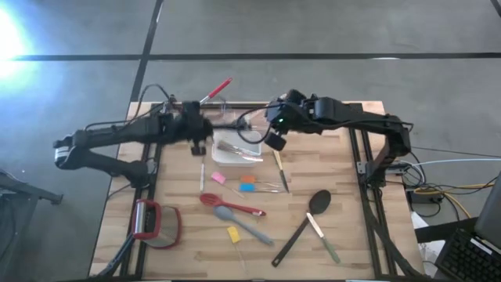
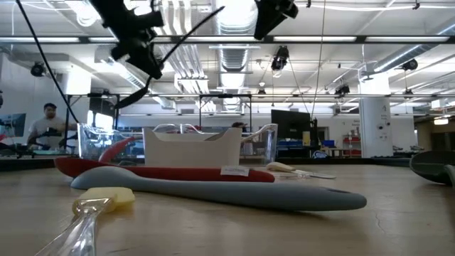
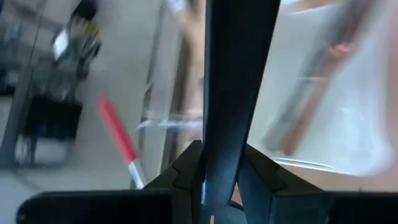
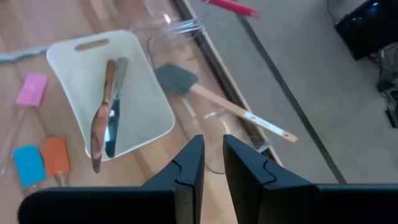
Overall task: Pick & Place Kitchen Items
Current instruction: Put the black slotted serving spoon into the left transparent bin
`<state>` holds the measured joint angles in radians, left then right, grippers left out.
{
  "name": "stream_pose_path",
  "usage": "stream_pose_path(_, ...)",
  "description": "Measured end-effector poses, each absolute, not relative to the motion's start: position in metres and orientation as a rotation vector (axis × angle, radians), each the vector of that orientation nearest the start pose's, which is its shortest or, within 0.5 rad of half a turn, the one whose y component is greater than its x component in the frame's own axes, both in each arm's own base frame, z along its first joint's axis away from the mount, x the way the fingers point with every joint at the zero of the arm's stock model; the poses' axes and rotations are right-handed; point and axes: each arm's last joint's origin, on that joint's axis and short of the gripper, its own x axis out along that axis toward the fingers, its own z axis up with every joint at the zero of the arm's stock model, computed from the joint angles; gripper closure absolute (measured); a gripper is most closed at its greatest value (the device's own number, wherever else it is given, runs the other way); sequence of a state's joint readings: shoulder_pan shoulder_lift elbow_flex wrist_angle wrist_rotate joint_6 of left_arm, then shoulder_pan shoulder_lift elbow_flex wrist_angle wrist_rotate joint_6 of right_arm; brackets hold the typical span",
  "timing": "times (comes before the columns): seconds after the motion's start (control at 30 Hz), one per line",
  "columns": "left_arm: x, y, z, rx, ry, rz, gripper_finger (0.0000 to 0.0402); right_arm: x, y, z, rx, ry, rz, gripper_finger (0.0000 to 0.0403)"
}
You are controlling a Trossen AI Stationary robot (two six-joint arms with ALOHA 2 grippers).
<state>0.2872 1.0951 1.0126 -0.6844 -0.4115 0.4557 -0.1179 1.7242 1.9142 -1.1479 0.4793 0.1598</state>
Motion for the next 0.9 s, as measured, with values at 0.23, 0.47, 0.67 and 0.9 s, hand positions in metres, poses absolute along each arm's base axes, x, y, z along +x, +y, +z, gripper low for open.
stream_pose_path(0.23,0.184,0.138,0.309,0.167,0.852,0.62,0.0328,0.321,-0.066,0.409,-0.041,0.869,-0.651,0.0351)
stream_pose_path(0.47,0.169,0.18,0.295,0.077,0.91,0.778,0.0328,0.319,-0.086,0.407,-0.06,0.893,-0.685,0.0351)
stream_pose_path(0.67,0.174,0.194,0.278,0.034,0.994,0.888,0.0328,0.322,-0.101,0.4,-0.06,0.919,-0.713,0.0351)
stream_pose_path(0.9,0.181,0.204,0.258,0.031,1.093,0.914,0.0328,0.322,-0.106,0.397,-0.054,0.933,-0.724,0.0351)
